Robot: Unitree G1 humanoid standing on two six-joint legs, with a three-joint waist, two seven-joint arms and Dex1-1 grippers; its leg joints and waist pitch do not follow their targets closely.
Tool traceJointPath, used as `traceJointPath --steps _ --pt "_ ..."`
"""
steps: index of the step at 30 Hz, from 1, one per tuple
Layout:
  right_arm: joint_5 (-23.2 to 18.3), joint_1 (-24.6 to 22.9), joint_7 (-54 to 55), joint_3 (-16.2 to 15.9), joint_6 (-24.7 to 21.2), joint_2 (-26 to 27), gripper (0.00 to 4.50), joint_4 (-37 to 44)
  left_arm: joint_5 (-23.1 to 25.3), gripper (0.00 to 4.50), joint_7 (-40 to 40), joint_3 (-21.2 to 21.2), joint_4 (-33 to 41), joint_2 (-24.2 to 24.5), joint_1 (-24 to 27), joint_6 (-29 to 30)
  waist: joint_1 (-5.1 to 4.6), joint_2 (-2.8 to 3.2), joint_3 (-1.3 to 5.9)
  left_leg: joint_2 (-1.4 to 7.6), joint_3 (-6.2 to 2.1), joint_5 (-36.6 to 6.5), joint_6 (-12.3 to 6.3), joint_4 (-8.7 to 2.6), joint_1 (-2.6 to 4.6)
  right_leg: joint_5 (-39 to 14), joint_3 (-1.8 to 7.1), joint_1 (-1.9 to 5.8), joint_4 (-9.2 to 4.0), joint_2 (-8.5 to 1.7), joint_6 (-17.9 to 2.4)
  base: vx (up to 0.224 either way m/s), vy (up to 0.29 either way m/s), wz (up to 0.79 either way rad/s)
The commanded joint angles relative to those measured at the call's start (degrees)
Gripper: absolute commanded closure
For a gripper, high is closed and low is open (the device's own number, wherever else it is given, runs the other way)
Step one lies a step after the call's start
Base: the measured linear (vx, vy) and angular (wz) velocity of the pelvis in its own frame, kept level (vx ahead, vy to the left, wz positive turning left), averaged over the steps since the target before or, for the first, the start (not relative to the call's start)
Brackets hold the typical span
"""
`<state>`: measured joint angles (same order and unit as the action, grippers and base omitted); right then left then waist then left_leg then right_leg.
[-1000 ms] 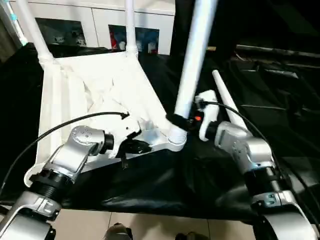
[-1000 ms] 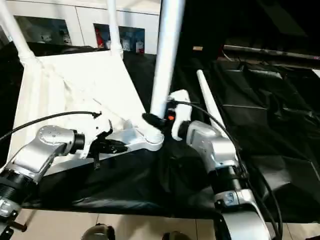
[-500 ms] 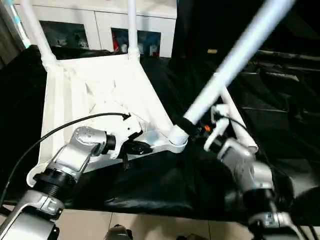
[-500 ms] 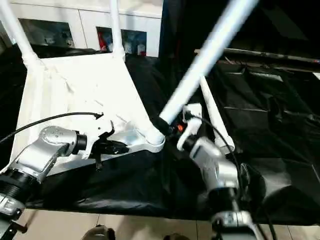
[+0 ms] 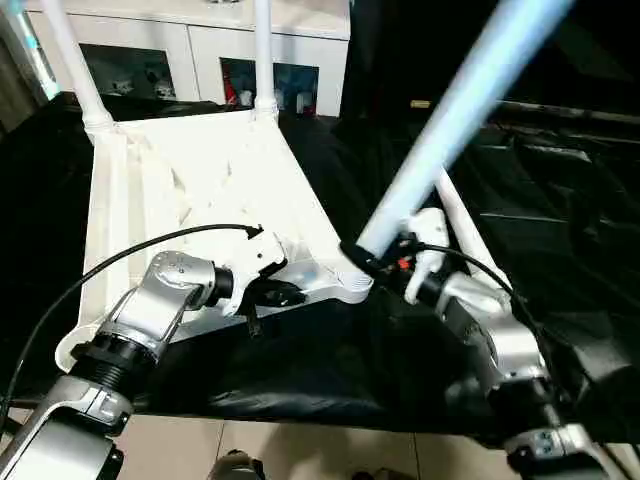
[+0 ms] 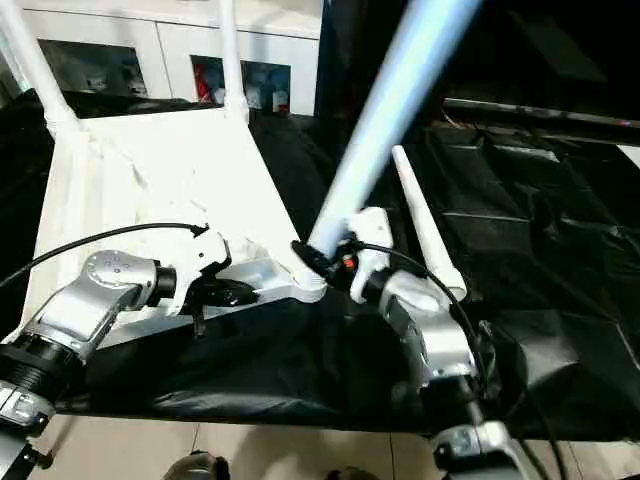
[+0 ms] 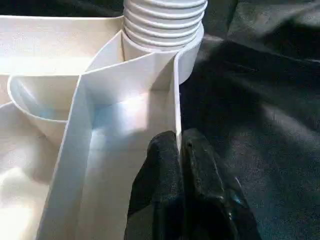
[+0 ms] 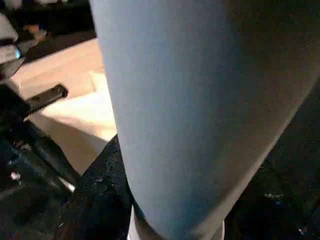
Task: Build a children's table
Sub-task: Insert table leg to table base
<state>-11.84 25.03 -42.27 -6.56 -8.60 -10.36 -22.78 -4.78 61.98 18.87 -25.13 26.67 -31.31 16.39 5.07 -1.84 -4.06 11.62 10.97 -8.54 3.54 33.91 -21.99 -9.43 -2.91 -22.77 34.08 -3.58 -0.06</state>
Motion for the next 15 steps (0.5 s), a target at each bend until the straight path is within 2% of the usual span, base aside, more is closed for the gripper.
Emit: traceJointPath --steps 1,2,3,4,6,8,10,12,14,15 --pt "1.89 -1.32 -2.16 -2.68 -2.95 -0.64 2.61 -2.78 -1.00 4.50 0.57 -1.35 2.27 -0.46 -2.30 -2.47 -0.90 0.84 3.51 1.59 -2.02 -28.70 3.35 -4.60 2.81 -33.99 1.51 0.37 -5.84 -4.43 -5.69 0.000 0.000 0.00" --pt "1.84 -0.22 -2.94 -2.83 -3.51 -0.87 2.61 -3.37 -1.20 4.50 1.23 -1.23 2.62 -0.51 -2.18 -2.51 -0.95 0.50 3.53 1.63 -1.91 -28.27 3.28 -4.69 2.65 -32.89 1.65 0.42 -5.72 -4.47 -6.08 0.000 0.000 0.00" --pt "2.11 1.64 -4.55 -3.33 -3.97 -1.42 2.61 -4.88 -1.40 4.50 2.58 -0.99 3.00 -0.48 -1.95 -3.00 -0.89 0.59 3.59 1.55 -1.90 -28.15 3.16 -4.57 2.78 -32.61 1.68 0.39 -5.56 -4.53 -6.53 0.000 0.000 0.00" --pt "2.25 2.17 -5.36 -3.63 -4.08 -1.71 2.61 -5.47 -1.37 4.50 2.94 -0.82 3.09 -0.44 -1.91 -3.17 -1.06 0.05 3.56 1.54 -1.75 -27.26 2.85 -4.57 2.46 -32.37 1.76 0.59 -5.54 -4.54 -6.62 0.000 0.000 0.00" --pt "2.49 2.97 -6.69 -4.25 -4.22 -2.24 2.61 -6.43 -1.30 4.50 3.47 -0.54 3.22 -0.35 -1.85 -3.47 -0.87 0.41 3.47 1.56 -1.63 -26.96 2.66 -4.36 2.83 -32.63 1.89 0.22 -5.66 -4.62 -6.76 0.000 0.000 0.00" --pt "3.03 4.00 -9.30 -5.42 -4.07 -3.16 2.61 -8.37 -1.16 4.50 4.78 0.10 3.39 0.01 -1.85 -4.03 -0.71 0.23 3.47 1.61 -1.50 -26.60 2.47 -4.25 2.96 -32.23 2.04 0.10 -5.68 -4.67 -6.94 0.000 0.000 0.00" --pt "3.52 4.80 -11.75 -6.43 -3.99 -3.90 2.61 -10.21 -1.22 4.50 6.62 0.73 3.66 0.53 -1.86 -4.75 -0.84 0.18 3.41 1.68 -1.61 -26.03 2.39 -4.49 2.55 -31.56 1.92 0.48 -5.42 -4.60 -7.13 0.000 0.000 0.00" --pt "4.11 5.69 -13.76 -7.08 -3.73 -4.32 2.61 -12.18 -0.91 4.50 8.45 1.56 3.91 1.20 -2.07 -5.31 -0.74 0.35 3.40 1.74 -1.52 -26.30 2.44 -4.45 2.80 -31.01 2.09 0.24 -5.34 -4.62 -7.50 0.000 0.000 0.00" --pt "4.81 6.62 -15.18 -7.62 -2.72 -4.62 2.61 -14.16 -0.51 4.50 9.58 2.21 3.86 1.53 -2.35 -6.04 -0.78 0.36 3.48 1.81 -1.61 -26.05 2.50 -4.58 2.57 -29.99 2.05 0.51 -5.15 -4.61 -7.84 0.000 0.000 0.00" --pt "5.06 7.24 -15.99 -7.93 -2.32 -4.71 2.61 -15.34 -0.25 4.50 10.32 2.60 3.87 1.77 -2.50 -6.51 -0.82 0.37 3.32 1.83 -1.56 -26.32 2.58 -4.64 2.59 -29.40 2.09 0.34 -5.09 -4.53 -8.05 0.000 0.000 0.00"
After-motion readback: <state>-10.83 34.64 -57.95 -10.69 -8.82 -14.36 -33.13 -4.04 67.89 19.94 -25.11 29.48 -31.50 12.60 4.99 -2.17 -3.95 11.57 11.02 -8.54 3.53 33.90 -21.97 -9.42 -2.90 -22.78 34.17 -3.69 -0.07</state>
